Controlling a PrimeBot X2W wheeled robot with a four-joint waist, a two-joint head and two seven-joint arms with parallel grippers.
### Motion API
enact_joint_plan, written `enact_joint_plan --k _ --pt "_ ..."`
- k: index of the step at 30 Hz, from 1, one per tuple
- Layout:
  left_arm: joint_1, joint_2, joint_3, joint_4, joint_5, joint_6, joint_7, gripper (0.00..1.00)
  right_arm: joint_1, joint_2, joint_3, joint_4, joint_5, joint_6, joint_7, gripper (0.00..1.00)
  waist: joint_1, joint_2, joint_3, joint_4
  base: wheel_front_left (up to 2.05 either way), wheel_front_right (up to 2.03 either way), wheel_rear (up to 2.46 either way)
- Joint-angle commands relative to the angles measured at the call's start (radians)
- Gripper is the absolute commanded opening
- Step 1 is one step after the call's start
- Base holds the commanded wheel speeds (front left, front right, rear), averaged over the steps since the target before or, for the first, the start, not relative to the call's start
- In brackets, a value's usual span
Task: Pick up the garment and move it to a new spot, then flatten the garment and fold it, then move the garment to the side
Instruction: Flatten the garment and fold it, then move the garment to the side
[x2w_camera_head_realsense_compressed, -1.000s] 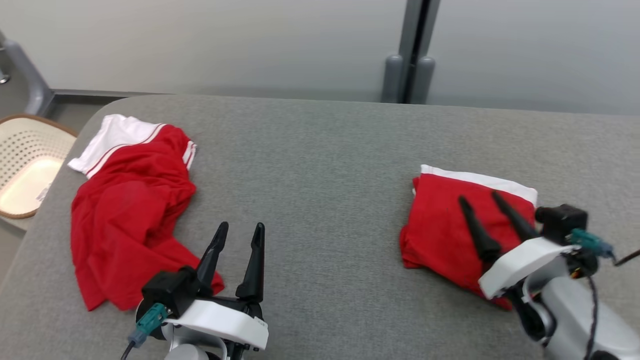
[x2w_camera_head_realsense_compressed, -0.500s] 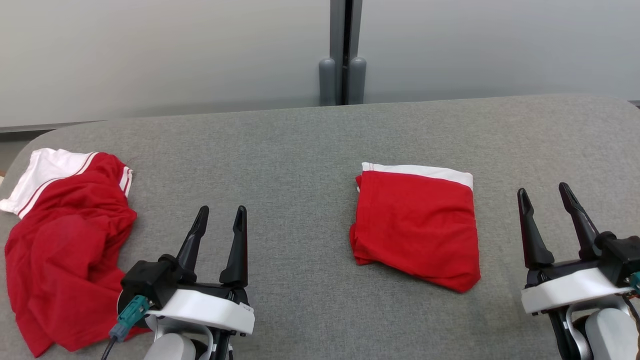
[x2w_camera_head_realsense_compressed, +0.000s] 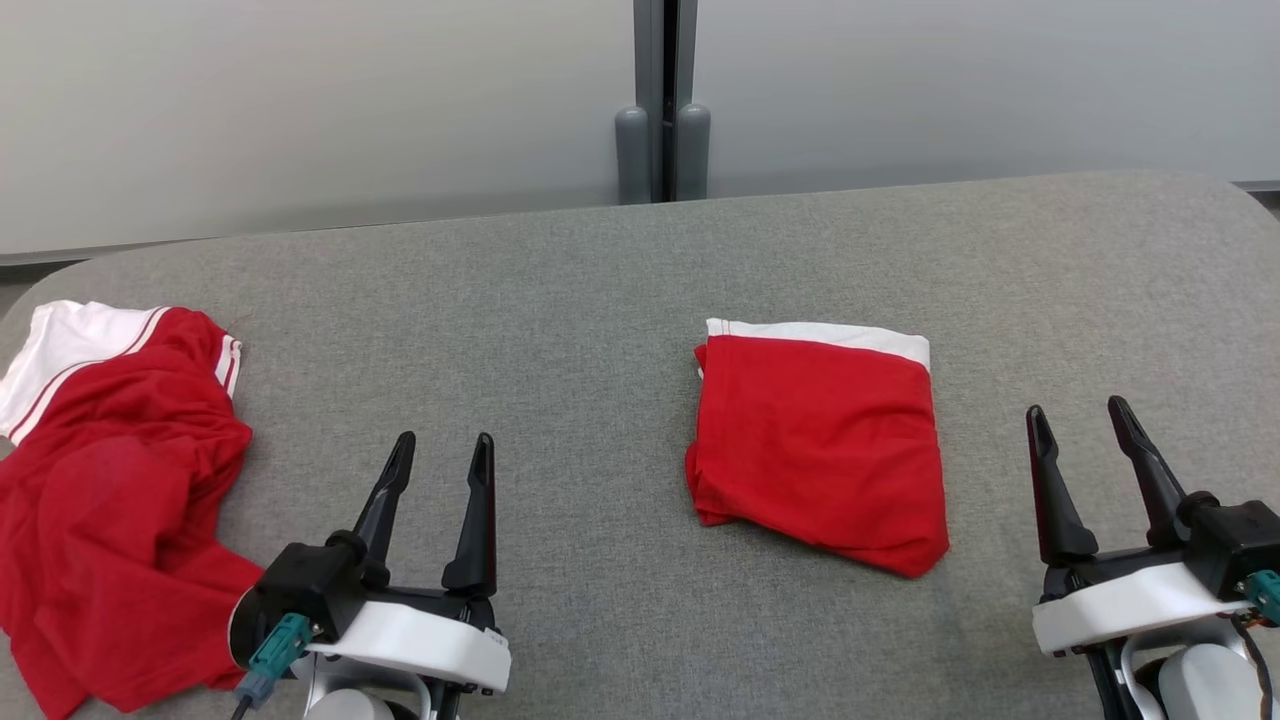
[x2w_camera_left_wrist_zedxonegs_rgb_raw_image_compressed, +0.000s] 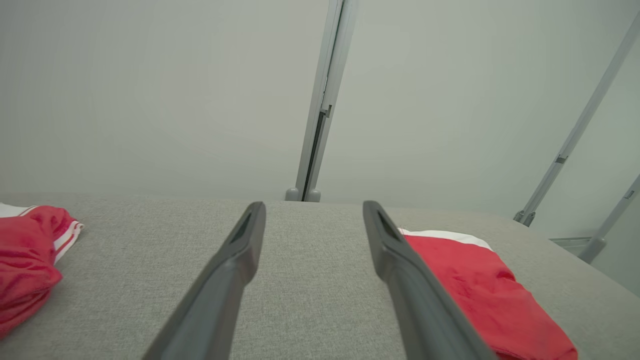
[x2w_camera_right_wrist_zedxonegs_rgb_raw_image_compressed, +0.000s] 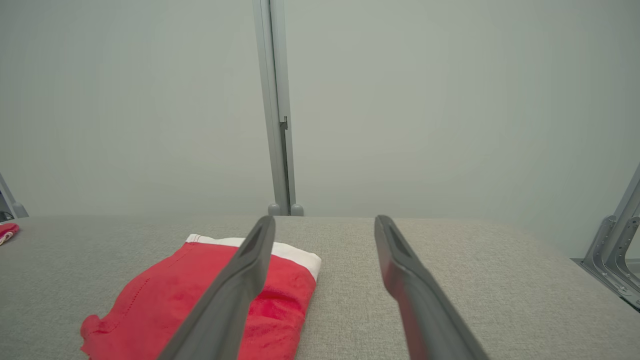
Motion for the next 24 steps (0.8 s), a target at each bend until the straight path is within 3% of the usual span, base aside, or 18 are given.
enact_joint_plan --k 1,8,24 --pt "-0.004 0.004 0.002 0.001 0.005 0.005 0.0 1.0 0.004 -0.001 -0.001 0.002 -0.006 0.0 -0.001 1.0 0.0 -0.0001 0.001 0.003 0.0 0.0 0.0" --pt "-0.02 0.004 -0.008 -0.004 0.016 0.003 0.0 1.0 -0.025 0.01 0.005 0.062 0.02 0.0 0.006 1.0 0.0 -0.0001 0.025 0.022 0.0 0.0 0.0" --pt "-0.086 0.004 -0.071 0.012 0.007 -0.011 0.0 1.0 -0.199 0.062 -0.007 0.336 0.16 0.0 0.084 1.0 0.0 -0.0001 0.155 0.104 0.0 0.0 0.0"
